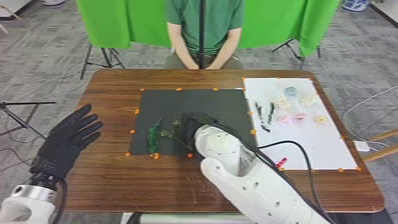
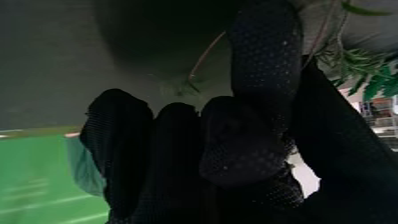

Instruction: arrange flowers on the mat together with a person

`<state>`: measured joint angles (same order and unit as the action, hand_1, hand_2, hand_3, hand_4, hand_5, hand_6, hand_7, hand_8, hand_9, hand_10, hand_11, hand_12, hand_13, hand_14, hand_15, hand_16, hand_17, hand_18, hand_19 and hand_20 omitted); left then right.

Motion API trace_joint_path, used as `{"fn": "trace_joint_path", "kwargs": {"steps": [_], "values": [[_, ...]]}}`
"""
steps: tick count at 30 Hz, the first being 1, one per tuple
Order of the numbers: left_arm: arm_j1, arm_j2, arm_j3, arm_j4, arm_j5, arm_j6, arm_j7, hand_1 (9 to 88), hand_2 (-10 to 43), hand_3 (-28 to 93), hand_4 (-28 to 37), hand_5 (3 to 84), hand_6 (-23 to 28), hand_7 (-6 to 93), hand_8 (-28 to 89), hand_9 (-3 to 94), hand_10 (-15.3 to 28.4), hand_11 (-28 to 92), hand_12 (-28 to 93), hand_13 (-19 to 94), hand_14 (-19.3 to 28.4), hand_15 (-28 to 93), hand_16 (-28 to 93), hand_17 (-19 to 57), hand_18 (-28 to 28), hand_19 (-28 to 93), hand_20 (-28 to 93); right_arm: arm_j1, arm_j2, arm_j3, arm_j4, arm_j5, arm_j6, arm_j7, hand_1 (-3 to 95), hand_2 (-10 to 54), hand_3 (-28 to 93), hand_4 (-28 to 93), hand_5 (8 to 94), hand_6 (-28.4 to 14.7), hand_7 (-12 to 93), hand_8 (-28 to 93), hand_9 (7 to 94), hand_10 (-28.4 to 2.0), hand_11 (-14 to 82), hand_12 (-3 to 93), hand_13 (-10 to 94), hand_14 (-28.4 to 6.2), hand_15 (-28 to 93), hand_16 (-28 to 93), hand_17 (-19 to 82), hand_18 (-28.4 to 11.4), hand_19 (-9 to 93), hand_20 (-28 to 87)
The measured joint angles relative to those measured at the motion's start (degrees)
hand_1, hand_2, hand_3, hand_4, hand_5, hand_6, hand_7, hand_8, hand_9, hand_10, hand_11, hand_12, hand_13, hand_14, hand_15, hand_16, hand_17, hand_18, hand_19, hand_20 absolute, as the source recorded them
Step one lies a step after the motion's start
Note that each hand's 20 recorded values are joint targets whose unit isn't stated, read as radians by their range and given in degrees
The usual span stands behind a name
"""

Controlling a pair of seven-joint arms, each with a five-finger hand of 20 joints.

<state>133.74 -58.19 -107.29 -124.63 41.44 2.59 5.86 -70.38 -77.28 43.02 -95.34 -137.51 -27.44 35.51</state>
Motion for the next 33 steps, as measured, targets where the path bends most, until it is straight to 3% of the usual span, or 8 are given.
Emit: {"fn": "trace_joint_path", "kwargs": {"steps": [10,18,29,33], "values": [[0.47,0.00,-0.28,-0.09,-0.01,0.02,0.09,30.5,-6.0,67,-26.2,30.8,3.3,14.6,-8,26.3,10.8,17,19,22,13.4,25,4,-8.8,21.2,42,10,-1.27,-0.18,2.80,-1.90,3.09,-4.49,0.40,27.8,13.2,75,-18,92.4,2.6,44,-7,93.7,-5.9,66.7,28.8,93,-5.5,80,33,64,-21.8,93,72],[0.29,0.00,-0.05,0.00,-0.02,0.02,0.09,30.5,-6.0,67,-26.2,30.8,3.2,14.6,-8,26.4,10.9,17,19,22,13.3,25,4,-8.8,21.2,42,10,-1.94,-1.21,3.41,-1.79,3.77,-4.27,0.11,15.8,22.1,68,-25,92.1,2.5,43,-7,93.7,-5.9,66.1,29.3,93,-5.2,80,33,64,-21.7,93,71],[0.54,0.05,-0.22,-0.10,-0.04,0.08,0.23,30.4,-5.8,67,-26.2,30.9,3.3,14.6,-8,26.3,10.8,17,19,22,13.5,25,4,-8.9,21.3,42,10,-3.16,-1.43,5.93,-6.57,3.65,-5.14,-0.21,12.3,19.7,66,-26,91.8,2.1,43,-7,93.7,-5.9,65.6,29.8,92,-5.4,79,33,64,-21.9,93,72],[0.74,0.02,-0.34,-0.13,-0.04,0.14,0.34,30.4,-5.7,67,-26.1,30.9,3.3,14.5,-8,26.4,10.9,17,19,22,13.4,25,4,-8.9,21.2,42,10,-3.27,-0.35,6.91,-10.00,4.25,-5.98,-1.17,14.3,17.5,67,-24,88.1,0.2,40,-7,92.7,-7.7,58.0,34.5,88,-7.7,78,33,57,-23.0,93,67]]}}
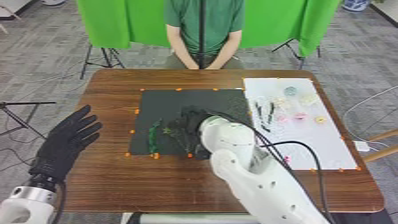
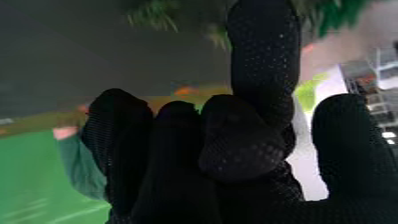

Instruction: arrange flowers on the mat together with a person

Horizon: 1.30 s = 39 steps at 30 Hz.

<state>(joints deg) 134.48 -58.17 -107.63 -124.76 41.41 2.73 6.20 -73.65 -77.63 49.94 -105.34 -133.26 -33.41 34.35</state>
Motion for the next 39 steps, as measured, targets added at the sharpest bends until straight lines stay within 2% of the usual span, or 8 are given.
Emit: {"fn": "trace_joint_path", "kwargs": {"steps": [4,9,12,15,20,27,31,39], "values": [[0.18,-0.13,-0.30,-0.09,-0.01,0.00,0.17,30.3,-5.6,67,-26.1,30.9,3.3,14.5,-8,26.4,10.9,17,19,22,13.4,24,4,-8.9,21.2,42,10,-1.70,2.25,4.01,-4.82,3.15,0.78,-1.39,18.7,15.9,67,-22,79.7,-3.0,33,-7,84.9,-12.1,47.8,34.0,77,-12.0,71,31,43,-24.3,93,48],[0.95,-0.58,-1.14,-0.56,-0.01,0.07,0.67,30.4,-5.8,68,-26.1,30.9,3.3,14.6,-8,26.4,10.9,17,19,22,13.4,25,4,-8.8,21.2,42,10,-7.05,6.90,15.69,-10.95,20.96,7.65,-1.13,23.9,11.4,73,-20,64.2,-4.7,29,-8,65.9,-16.8,37.1,30.1,58,-14.6,61,25,29,-20.7,77,37],[1.69,-0.83,-1.81,-0.91,-0.01,0.08,0.87,30.3,-5.8,68,-26.2,30.9,3.3,14.6,-8,26.4,10.9,17,19,22,13.5,25,4,-8.7,21.4,42,10,-11.65,9.94,24.41,-12.21,30.41,13.53,-5.30,23.6,8.0,79,-21,54.5,-5.2,27,-9,54.1,-17.2,30.7,26.9,46,-14.6,50,21,21,-21.7,63,32],[2.65,-1.04,-2.65,-1.29,-0.01,0.08,0.97,30.3,-5.8,68,-26.2,30.9,3.3,14.6,-8,26.4,11.0,17,19,22,13.5,25,4,-8.7,21.5,42,10,-17.11,11.44,33.94,-12.16,35.30,13.19,-14.14,22.9,7.0,81,-21,48.3,-5.1,26,-10,46.2,-16.6,24.5,26.3,40,-14.4,41,20,18,-22.3,57,29],[3.29,-1.40,-3.06,-1.40,-0.07,0.08,1.11,30.3,-5.4,67,-26.4,31.1,3.4,14.6,-8,26.5,10.9,17,19,22,13.5,25,4,-8.8,21.5,42,10,-26.17,10.28,47.49,-12.18,48.53,11.93,-21.34,22.6,3.9,81,-21,44.7,-5.6,22,-9,43.2,-16.1,19.7,26.0,37,-13.5,35,23,15,-21.2,52,28],[3.24,-1.67,-2.95,-1.35,-0.19,0.07,1.58,30.3,-5.3,67,-26.4,31.3,3.6,14.5,-8,26.5,10.9,17,19,22,13.6,25,4,-8.7,21.8,42,10,-38.30,8.93,60.02,-13.13,68.62,23.08,-27.13,22.5,1.5,81,-22,47.0,-6.3,19,-9,46.0,-15.3,20.3,26.1,40,-12.6,34,25,16,-21.0,52,30],[3.31,-2.04,-2.96,-1.35,-0.34,0.08,2.13,30.2,-5.4,67,-26.3,31.4,3.6,14.6,-8,26.6,10.9,17,19,22,13.6,25,4,-8.7,21.8,43,9,-43.18,8.48,62.29,-13.12,71.67,23.48,-32.39,22.5,0.0,82,-22,47.4,-6.2,19,-9,46.5,-15.3,20.9,26.2,41,-12.4,35,26,16,-20.7,53,30],[3.30,-2.27,-2.89,-1.35,-0.46,0.17,2.53,30.2,-5.4,67,-26.3,31.4,3.6,14.7,-8,26.7,10.9,17,19,22,13.6,26,3,-8.7,21.7,43,9,-47.47,4.46,63.71,-13.40,70.49,23.12,-32.63,22.8,-1.1,82,-23,47.2,-5.7,20,-9,47.6,-15.0,22.7,26.3,42,-12.3,36,26,17,-20.5,53,32]]}}
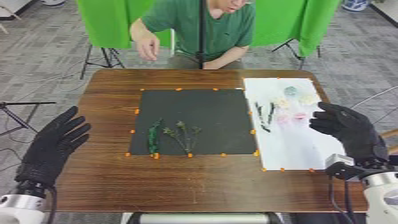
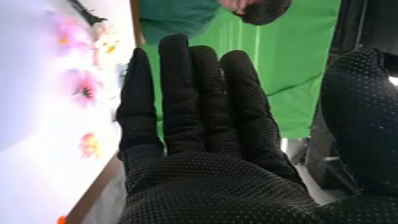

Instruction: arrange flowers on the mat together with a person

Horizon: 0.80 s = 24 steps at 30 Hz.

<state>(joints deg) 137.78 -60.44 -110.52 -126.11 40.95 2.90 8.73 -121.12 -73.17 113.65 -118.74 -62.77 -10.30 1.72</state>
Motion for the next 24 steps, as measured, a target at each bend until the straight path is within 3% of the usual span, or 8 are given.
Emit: {"fn": "trace_joint_path", "kwargs": {"steps": [24], "values": [[-1.22,0.31,1.01,0.69,-0.10,-0.05,-0.39,30.1,-5.0,67,-26.4,31.5,3.6,14.6,-8,26.7,11.0,17,19,22,13.7,26,3,-8.7,21.6,43,9,-0.84,-2.43,0.51,0.01,-0.86,-1.31,1.36,23.6,-1.5,81,-23,48.2,-5.6,21,-10,48.4,-15.1,23.2,25.8,42,-12.1,38,25,17,-20.3,54,32]]}}
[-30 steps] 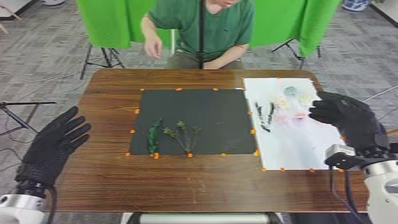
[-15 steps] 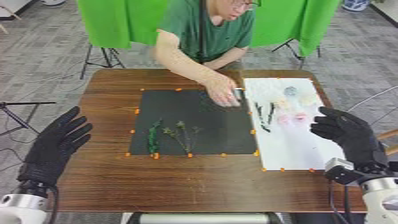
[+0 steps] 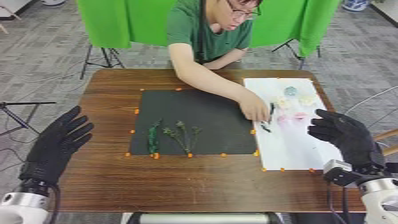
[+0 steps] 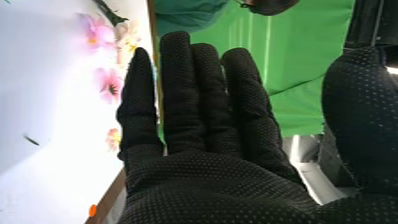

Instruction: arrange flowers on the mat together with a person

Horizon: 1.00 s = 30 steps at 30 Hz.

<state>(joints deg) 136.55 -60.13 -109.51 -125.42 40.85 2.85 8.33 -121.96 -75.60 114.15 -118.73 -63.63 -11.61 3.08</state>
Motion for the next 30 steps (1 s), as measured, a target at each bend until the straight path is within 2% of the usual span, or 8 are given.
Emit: {"fn": "trace_joint_path", "kwargs": {"steps": [30], "values": [[-0.24,0.46,-0.03,0.08,-0.06,0.01,-0.57,30.2,-5.2,68,-26.4,31.4,3.5,14.7,-8,26.7,11.0,17,19,22,13.6,26,3,-8.7,21.6,43,9,0.22,0.91,-2.21,0.07,0.13,0.84,0.99,22.8,-0.8,81,-23,48.7,-5.7,21,-9,48.8,-15.2,23.1,25.8,42,-12.4,38,24,16,-20.4,54,32]]}}
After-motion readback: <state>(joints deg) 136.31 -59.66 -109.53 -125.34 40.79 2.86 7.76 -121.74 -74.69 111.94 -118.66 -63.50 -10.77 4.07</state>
